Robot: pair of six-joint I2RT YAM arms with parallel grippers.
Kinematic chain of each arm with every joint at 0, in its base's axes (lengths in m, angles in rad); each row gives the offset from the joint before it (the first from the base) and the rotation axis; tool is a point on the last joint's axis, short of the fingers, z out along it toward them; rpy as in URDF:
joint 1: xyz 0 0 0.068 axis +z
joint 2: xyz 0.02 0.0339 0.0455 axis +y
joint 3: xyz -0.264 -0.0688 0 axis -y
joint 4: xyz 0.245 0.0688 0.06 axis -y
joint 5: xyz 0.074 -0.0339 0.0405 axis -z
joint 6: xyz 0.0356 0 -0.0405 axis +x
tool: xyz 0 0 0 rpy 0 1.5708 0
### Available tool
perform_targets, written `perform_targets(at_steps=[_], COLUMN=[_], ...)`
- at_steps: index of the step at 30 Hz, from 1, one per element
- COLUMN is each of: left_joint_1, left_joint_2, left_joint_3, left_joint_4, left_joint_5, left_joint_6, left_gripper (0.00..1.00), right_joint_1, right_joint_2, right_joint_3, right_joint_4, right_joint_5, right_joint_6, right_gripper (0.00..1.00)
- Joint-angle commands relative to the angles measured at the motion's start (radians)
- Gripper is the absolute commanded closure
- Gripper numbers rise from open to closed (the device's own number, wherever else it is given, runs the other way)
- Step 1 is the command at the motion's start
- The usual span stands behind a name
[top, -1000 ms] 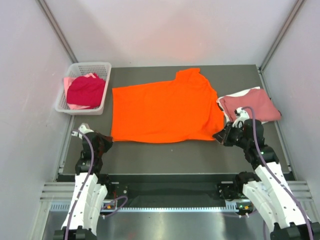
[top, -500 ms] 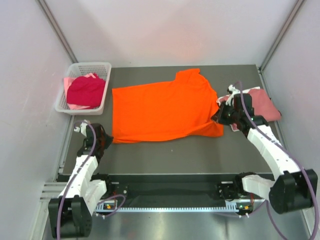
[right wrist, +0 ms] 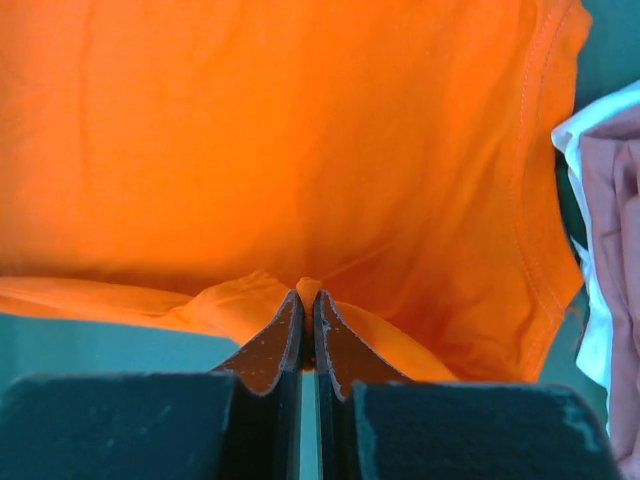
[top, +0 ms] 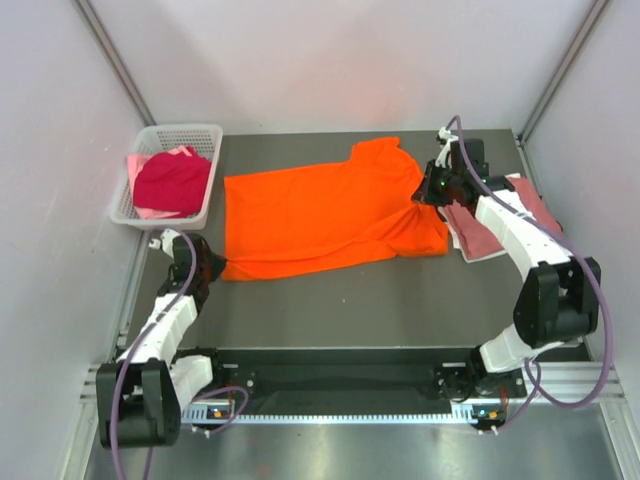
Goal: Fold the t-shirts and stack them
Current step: Fold the tshirt
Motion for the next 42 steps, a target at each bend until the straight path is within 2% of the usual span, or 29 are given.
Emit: perform_targets(at_steps=[1, 17, 42], left_joint_1=[0.002, 0.002, 0.005], left_joint_2=[0.057, 0.263, 0.448], left_joint_3=[0.058, 0.157, 0.243], left_joint_4=[0.127, 0.240, 0.332], left_joint_5=[-0.014, -0.036, -0.054], left_joint_6=[0.018, 0.006, -0.011], left_gripper=[1.00, 1.00, 1.00], right_joint_1=[0.009, -0.008, -0.021], right_joint_2=[0.056, 0.309, 0.523], right_joint_3=[0.102, 0.309, 0.580], right_joint_4=[-0.010, -0.027, -0.048], right_joint_5=[0.012, -0.016, -0.042], right_joint_6=[-0.042, -0.066, -0.071], right_gripper=[1.00, 1.00, 0.98])
